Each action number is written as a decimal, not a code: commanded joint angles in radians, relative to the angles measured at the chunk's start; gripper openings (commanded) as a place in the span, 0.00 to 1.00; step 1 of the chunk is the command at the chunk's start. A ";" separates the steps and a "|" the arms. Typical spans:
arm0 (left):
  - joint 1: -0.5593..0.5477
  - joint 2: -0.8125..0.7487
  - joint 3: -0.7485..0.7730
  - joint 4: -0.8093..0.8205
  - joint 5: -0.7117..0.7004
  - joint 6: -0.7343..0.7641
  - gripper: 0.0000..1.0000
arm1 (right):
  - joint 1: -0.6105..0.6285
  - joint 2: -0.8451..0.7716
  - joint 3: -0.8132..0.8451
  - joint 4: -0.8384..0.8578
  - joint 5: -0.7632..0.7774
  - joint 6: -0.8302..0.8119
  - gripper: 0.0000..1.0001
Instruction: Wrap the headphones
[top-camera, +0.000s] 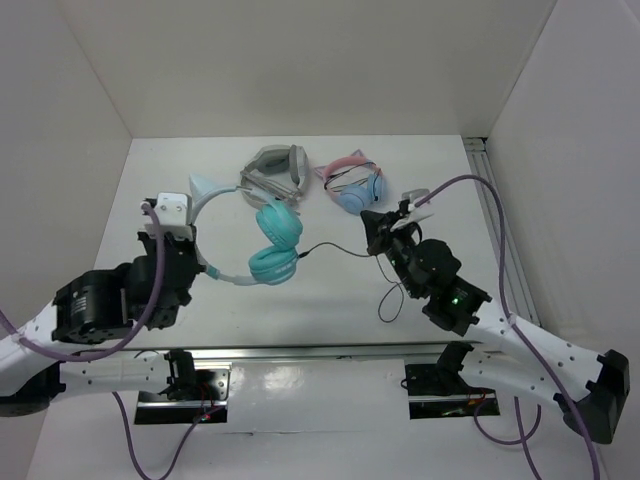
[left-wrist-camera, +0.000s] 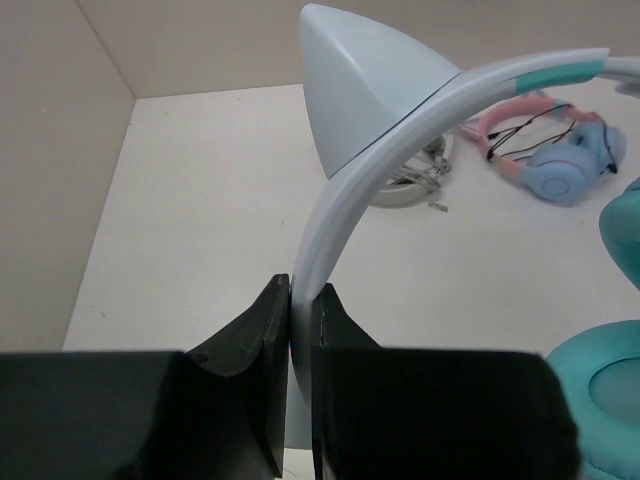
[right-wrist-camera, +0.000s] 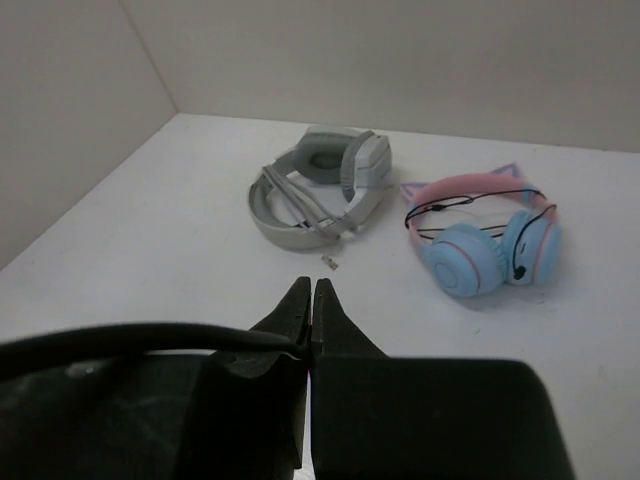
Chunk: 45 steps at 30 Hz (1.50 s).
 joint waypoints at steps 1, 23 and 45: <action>-0.001 0.066 -0.027 0.007 -0.015 -0.032 0.00 | -0.002 -0.017 0.135 -0.173 0.077 -0.070 0.00; 0.395 0.381 -0.171 0.369 0.763 0.371 0.00 | 0.007 0.384 0.640 -0.582 -0.105 -0.287 0.00; 0.097 0.097 -0.281 0.386 0.746 0.491 0.00 | -0.108 0.540 0.608 -0.562 -0.132 -0.269 0.00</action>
